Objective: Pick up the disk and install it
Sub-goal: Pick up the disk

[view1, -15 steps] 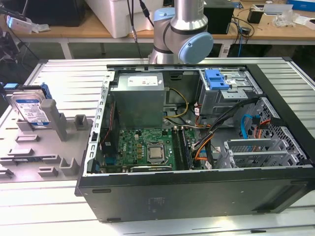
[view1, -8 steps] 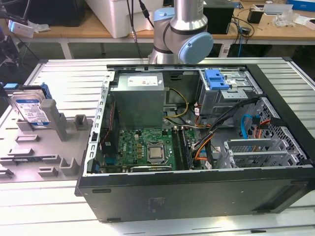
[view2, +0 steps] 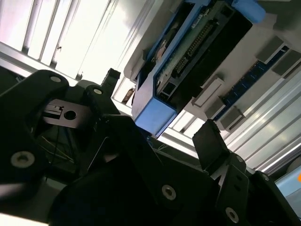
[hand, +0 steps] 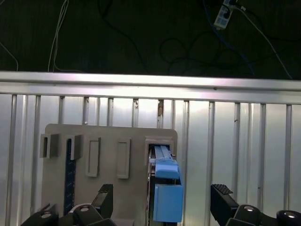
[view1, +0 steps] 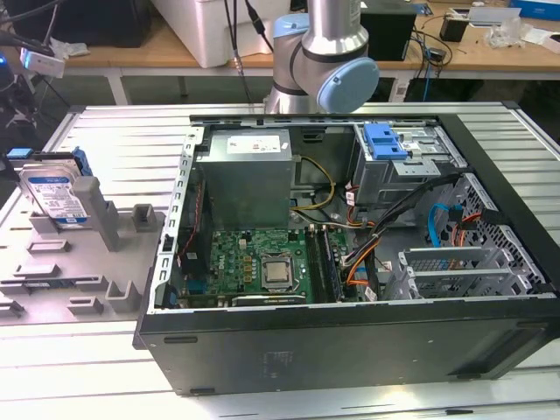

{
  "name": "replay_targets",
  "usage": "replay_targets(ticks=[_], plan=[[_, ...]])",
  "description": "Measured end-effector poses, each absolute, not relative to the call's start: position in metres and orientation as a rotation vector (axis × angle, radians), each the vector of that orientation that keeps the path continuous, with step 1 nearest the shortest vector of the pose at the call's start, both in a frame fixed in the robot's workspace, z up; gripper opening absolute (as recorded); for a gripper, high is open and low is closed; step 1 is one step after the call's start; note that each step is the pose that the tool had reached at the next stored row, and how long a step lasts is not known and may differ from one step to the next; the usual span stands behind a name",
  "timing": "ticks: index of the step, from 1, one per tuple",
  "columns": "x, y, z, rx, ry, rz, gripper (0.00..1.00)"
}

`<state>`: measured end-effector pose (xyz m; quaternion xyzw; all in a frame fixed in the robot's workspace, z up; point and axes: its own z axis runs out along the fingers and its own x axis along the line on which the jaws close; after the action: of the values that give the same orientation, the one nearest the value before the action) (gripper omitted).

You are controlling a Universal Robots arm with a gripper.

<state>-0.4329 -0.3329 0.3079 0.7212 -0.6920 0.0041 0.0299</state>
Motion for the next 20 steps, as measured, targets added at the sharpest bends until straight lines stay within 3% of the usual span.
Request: replay_targets(ticks=[20], plan=[[-0.436, -0.333, 0.288, 2.25, -2.103, 0.022, 0.9]])
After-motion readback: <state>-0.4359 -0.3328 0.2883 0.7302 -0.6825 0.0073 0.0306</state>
